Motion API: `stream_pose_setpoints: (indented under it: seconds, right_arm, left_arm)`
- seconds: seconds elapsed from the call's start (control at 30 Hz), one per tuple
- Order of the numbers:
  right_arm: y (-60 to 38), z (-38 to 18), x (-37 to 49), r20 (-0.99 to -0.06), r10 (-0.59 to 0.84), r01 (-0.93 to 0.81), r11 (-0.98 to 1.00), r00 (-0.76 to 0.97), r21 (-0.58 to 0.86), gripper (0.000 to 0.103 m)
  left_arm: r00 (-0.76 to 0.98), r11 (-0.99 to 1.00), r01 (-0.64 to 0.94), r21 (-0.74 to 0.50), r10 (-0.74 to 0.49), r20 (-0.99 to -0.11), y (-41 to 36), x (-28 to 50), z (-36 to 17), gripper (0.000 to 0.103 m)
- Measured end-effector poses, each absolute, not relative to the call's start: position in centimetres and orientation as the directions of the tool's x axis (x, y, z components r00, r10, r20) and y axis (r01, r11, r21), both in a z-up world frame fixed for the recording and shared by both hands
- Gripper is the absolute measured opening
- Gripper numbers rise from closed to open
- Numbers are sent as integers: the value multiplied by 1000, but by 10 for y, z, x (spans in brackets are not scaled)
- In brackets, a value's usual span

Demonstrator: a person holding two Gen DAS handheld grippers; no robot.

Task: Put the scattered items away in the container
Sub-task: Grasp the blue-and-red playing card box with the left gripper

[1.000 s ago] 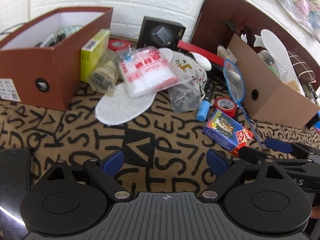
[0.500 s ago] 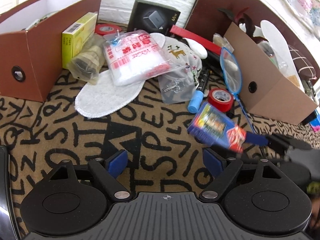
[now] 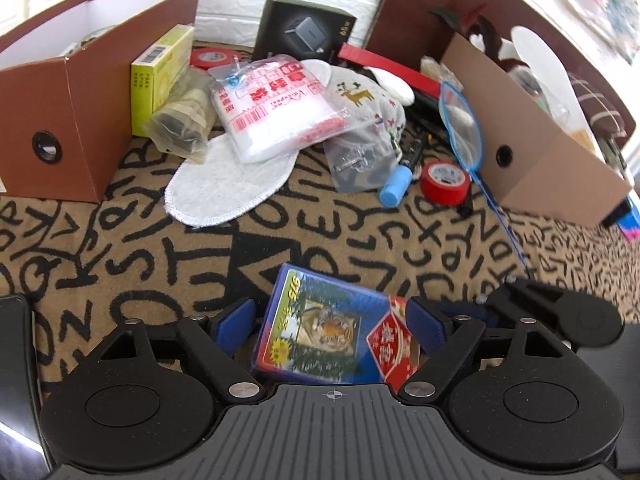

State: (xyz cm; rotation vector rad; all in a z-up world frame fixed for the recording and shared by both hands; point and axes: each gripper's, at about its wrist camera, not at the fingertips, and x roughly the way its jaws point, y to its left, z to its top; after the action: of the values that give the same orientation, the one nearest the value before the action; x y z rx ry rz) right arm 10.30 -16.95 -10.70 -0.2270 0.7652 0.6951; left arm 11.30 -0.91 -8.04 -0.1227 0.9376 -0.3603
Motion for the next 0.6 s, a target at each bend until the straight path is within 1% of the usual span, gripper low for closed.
stream_pose_setpoints:
  seconds: [0.17,0.23,0.3,0.43,0.47,0.5,0.53,0.57,0.6]
  right_arm:
    - [-172,-107,96,-709,469,-622,781,526,55,87]
    - [-173,-106,94,-712,464,-619,783,527,52,83]
    - [-173,-105,92,-712,459,-612,789,531,52,76]
    - [-172,-105,93,-711,455,-601,797,536,58,72]
    - [-171,-105,93,-711,456,-602,797,536,58,69]
    - [-170,-104,93,-709,461,-604,795,534,62,61]
    - [-169,-104,93,-707,463,-602,796,534,66,57]
    - [-168,-103,93,-708,458,-594,802,538,67,51]
    - [-167,-101,93,-711,454,-590,805,537,69,48]
  left_arm:
    - [532,932,254,-258,-358,-767,-7,112,-80,83]
    - [531,930,259,-259,-361,-766,-6,112,-80,83]
    - [532,929,267,-256,-363,-765,-7,112,-81,85]
    - [531,927,295,-232,-361,-766,-10,110,-82,84]
    - [533,928,297,-226,-357,-767,-10,110,-82,80]
    - [536,930,296,-220,-352,-768,-10,109,-81,74]
    - [538,932,291,-218,-347,-768,-9,108,-80,72]
    - [540,934,280,-223,-345,-767,-7,107,-79,67]
    - [542,936,266,-232,-344,-766,-4,106,-78,63]
